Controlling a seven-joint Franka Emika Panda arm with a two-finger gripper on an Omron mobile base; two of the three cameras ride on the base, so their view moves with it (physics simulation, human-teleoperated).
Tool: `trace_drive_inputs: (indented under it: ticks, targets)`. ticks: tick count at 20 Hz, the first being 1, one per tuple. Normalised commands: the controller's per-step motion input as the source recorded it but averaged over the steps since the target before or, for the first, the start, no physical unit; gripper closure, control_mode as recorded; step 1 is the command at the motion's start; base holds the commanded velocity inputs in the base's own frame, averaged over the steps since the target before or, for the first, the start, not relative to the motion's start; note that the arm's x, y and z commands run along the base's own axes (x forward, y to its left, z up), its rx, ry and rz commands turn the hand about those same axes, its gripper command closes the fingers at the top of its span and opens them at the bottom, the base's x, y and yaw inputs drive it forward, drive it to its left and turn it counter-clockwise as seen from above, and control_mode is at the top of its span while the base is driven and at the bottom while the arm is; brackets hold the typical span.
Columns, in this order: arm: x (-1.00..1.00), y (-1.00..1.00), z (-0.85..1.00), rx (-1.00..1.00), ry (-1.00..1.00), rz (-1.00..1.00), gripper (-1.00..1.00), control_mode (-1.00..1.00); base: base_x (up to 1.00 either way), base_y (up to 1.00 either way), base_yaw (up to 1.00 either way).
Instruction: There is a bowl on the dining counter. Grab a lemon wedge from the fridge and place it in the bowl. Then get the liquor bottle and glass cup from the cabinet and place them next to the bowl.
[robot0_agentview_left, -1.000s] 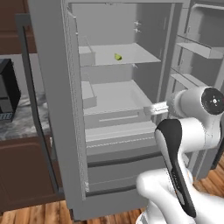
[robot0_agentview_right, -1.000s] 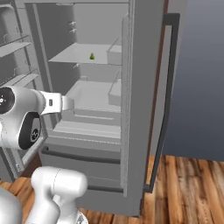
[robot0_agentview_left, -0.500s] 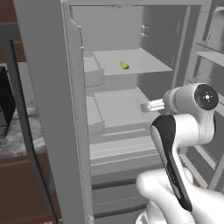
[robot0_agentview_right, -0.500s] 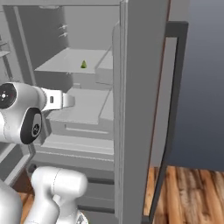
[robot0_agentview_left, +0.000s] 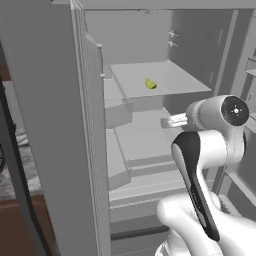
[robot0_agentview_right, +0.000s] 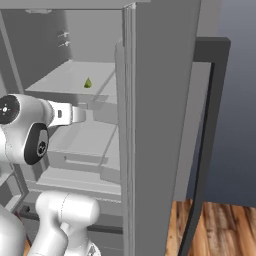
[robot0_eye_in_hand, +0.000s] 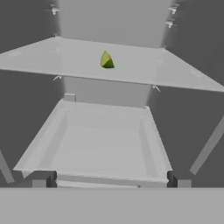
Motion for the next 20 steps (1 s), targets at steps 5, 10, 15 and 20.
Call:
trace_drive_inputs:
  ticks: [5, 10, 15, 20]
  targets:
    - [0.00, 0.00, 0.00, 0.00, 0.00, 0.00, -1.00, 1.00, 0.67, 0.11, 0.00]
    - [0.04, 0.01, 0.03, 0.01, -0.02, 0.00, -1.00, -1.00, 0.30, 0.03, 0.03]
    - [0.19, 0.11, 0.48, 0.04, -0.13, 0.00, -1.00, -1.00, 0.00, 0.00, 0.00]
    - [0.26, 0.00, 0.52, 0.03, -0.04, 0.00, -1.00, -1.00, 0.00, 0.00, 0.00]
